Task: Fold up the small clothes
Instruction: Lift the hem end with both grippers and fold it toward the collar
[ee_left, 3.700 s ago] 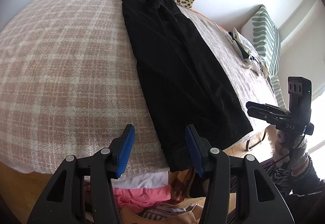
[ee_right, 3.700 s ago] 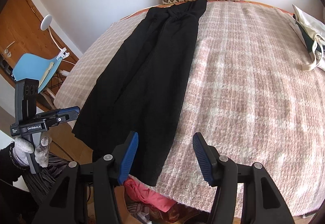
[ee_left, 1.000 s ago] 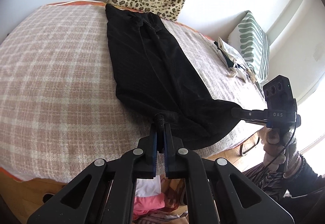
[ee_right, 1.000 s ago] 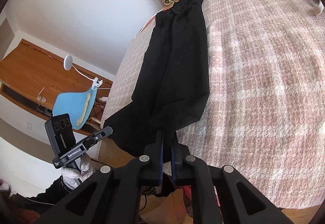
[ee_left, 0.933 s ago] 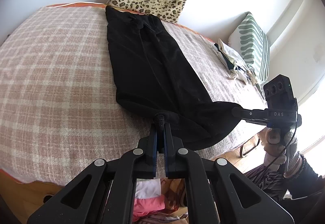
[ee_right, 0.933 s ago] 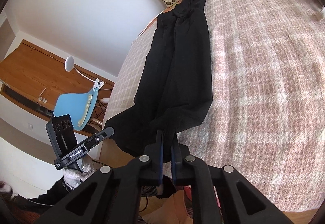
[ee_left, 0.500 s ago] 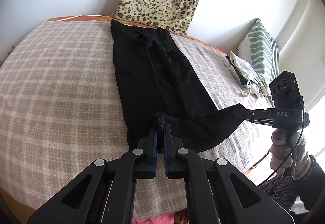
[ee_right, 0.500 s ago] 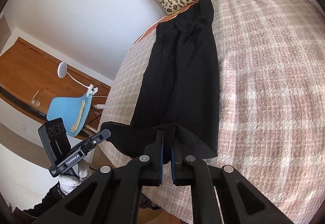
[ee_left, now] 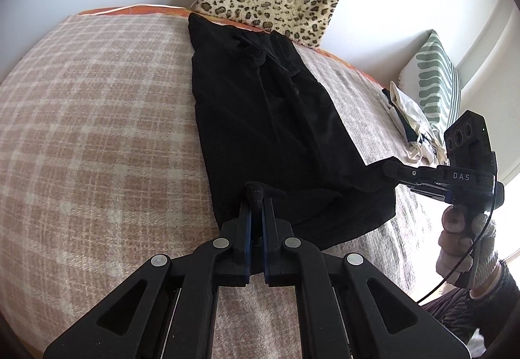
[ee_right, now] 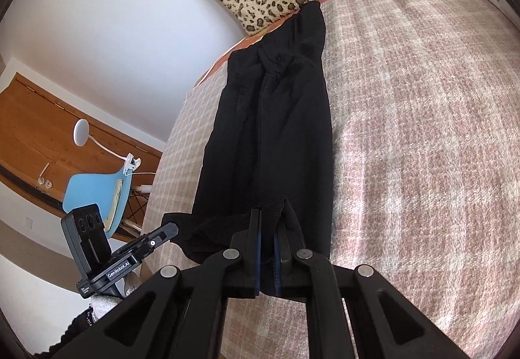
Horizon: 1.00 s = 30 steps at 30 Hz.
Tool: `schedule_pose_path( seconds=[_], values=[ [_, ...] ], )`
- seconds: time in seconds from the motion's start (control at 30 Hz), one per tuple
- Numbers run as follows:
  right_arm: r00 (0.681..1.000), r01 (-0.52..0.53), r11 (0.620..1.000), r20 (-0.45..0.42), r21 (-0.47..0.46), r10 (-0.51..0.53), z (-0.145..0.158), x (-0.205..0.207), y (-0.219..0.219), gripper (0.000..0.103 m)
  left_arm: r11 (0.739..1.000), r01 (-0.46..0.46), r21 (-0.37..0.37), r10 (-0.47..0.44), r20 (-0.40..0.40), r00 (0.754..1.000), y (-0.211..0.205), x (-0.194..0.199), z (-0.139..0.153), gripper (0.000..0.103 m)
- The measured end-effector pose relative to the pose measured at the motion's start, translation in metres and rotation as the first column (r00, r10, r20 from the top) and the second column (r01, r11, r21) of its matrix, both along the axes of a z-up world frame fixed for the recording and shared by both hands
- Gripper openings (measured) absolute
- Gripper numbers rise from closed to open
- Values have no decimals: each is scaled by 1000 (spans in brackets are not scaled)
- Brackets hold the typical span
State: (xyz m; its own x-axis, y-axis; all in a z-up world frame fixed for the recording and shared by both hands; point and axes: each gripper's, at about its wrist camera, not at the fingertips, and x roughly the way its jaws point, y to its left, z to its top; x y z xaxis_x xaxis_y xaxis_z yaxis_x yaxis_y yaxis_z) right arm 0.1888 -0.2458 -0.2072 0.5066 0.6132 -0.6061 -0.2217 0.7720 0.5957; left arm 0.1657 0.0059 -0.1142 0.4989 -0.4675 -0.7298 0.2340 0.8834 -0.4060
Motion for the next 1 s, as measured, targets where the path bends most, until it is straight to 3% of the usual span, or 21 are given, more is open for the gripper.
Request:
schedule_pose_path(
  seconds=[0.27, 0.4, 0.47, 0.5, 0.53, 0.63, 0.73, 0.87, 1.0],
  values=[
    [999, 21, 999, -42, -47, -23, -18, 10, 2, 4, 1000, -8, 8, 9, -27, 1000, 1, 8, -11, 4],
    [999, 22, 999, -36, -47, -24, -18, 11, -1, 9, 1000, -2, 8, 2, -44, 999, 1, 12, -14, 6],
    [1000, 19, 998, -14, -65, -20, -14, 8, -2, 17, 999, 8, 39, -6, -39, 999, 1, 13, -9, 10],
    [1000, 21, 997, 3, -79, -21, -9, 5, -3, 38, 999, 7, 54, -6, -22, 1000, 3, 13, -5, 11],
    [999, 25, 996, 27, -90, -23, -5, 2, -5, 46, 998, 4, 58, -4, 3, 1000, 5, 11, 1, 11],
    [996, 9, 992, 91, -126, 3, 8, -10, -6, 43, 996, 2, 88, -9, 81, 997, 12, 4, 17, 15],
    [986, -68, 984, 139, -165, 92, 16, -23, 5, 30, 996, 51, 79, -61, 119, 991, 14, -10, 26, 15],
    [963, -212, 951, 120, -223, 243, 9, -33, 34, 23, 979, 190, 76, -196, 78, 978, -5, -29, 19, 15],
    [951, -268, 921, 77, -282, 300, -4, -30, 57, 21, 964, 239, 116, -244, 25, 970, -21, -30, 2, 15]
  ],
)
